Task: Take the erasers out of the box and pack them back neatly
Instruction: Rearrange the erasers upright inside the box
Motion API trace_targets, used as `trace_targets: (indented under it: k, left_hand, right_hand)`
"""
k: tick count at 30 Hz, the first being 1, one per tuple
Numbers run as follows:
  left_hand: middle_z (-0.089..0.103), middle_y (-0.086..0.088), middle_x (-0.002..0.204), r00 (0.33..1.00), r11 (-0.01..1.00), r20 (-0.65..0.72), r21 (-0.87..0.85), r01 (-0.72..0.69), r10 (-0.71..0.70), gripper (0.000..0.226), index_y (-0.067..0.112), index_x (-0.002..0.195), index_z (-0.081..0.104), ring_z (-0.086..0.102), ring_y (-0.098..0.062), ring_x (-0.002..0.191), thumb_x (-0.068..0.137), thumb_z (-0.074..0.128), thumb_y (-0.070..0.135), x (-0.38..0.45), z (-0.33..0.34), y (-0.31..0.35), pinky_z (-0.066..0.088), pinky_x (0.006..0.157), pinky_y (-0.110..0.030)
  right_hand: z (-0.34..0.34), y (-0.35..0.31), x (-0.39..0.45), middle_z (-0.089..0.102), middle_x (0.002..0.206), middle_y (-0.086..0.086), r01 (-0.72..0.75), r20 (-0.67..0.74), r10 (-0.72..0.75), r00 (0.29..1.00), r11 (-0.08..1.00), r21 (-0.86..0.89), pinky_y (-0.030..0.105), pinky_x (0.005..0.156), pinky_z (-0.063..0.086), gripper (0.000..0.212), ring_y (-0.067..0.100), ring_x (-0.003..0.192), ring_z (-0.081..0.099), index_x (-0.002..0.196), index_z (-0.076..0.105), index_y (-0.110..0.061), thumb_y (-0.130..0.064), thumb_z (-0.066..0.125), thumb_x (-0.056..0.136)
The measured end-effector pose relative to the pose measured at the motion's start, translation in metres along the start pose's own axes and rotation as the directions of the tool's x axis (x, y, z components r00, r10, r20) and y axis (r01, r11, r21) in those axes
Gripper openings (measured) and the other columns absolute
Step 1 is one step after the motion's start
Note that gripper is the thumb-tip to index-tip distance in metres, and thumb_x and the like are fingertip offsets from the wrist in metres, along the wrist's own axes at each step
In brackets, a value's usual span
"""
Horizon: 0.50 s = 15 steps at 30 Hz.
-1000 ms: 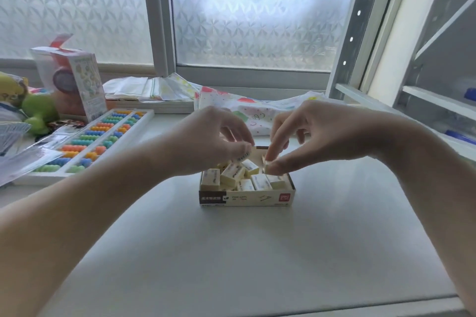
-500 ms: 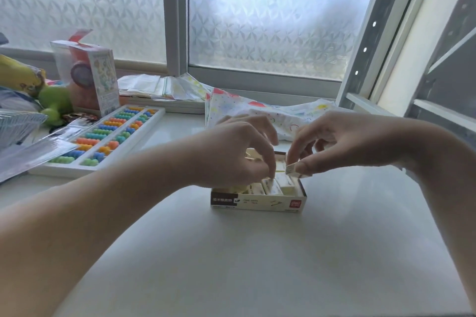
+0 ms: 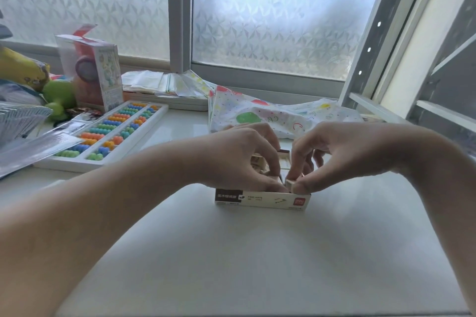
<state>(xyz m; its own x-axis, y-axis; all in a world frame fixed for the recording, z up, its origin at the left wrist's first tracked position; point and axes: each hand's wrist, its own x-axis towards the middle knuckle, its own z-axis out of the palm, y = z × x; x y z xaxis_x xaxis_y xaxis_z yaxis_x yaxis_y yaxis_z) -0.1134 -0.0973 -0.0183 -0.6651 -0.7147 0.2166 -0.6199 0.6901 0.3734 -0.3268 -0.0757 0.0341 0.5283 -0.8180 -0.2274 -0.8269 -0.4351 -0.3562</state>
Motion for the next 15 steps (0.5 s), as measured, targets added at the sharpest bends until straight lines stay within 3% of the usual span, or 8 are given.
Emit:
trace_targets:
  k: [7, 12, 15]
  left_hand:
    - [0.051, 0.025, 0.118, 1.000, 0.997, 0.002, -0.076, 0.022, -0.022, 0.027, 0.033, 0.090, 0.076, 0.052, 0.006, 0.111, 0.076, 0.075, 0.056, 0.000, -0.002, 0.002, 0.043, 0.099, -0.024]
    - [0.053, 0.023, 0.115, 0.998, 0.979, -0.016, -0.196, 0.059, -0.063, 0.018, 0.028, 0.085, 0.078, 0.060, 0.002, 0.103, 0.080, 0.076, 0.045, 0.000, -0.006, -0.001, 0.056, 0.082, -0.023]
    - [0.053, 0.023, 0.114, 0.998, 0.983, -0.018, -0.176, 0.055, -0.059, 0.018, 0.030, 0.084, 0.077, 0.058, 0.004, 0.105, 0.079, 0.076, 0.047, 0.000, -0.006, -0.002, 0.054, 0.086, -0.022]
  right_hand:
    - [-0.001, 0.004, 0.001, 0.066, 0.080, -0.015, -0.005, -0.015, 0.005, 1.000, 1.000, 0.029, 0.024, 0.071, 0.043, 0.052, -0.006, 0.070, 0.056, 0.093, 0.077, -0.044, -0.084, 0.067, 0.062]
    - [0.002, 0.010, 0.007, 0.062, 0.081, 0.003, 0.054, -0.071, -0.051, 0.996, 0.998, 0.033, 0.021, 0.064, 0.042, 0.033, 0.002, 0.066, 0.052, 0.086, 0.078, -0.041, -0.069, 0.077, 0.070]
    - [0.003, 0.011, 0.009, 0.057, 0.078, 0.009, 0.085, -0.105, -0.081, 0.991, 0.996, 0.036, 0.017, 0.058, 0.037, 0.022, 0.007, 0.064, 0.048, 0.083, 0.078, -0.038, -0.059, 0.081, 0.075]
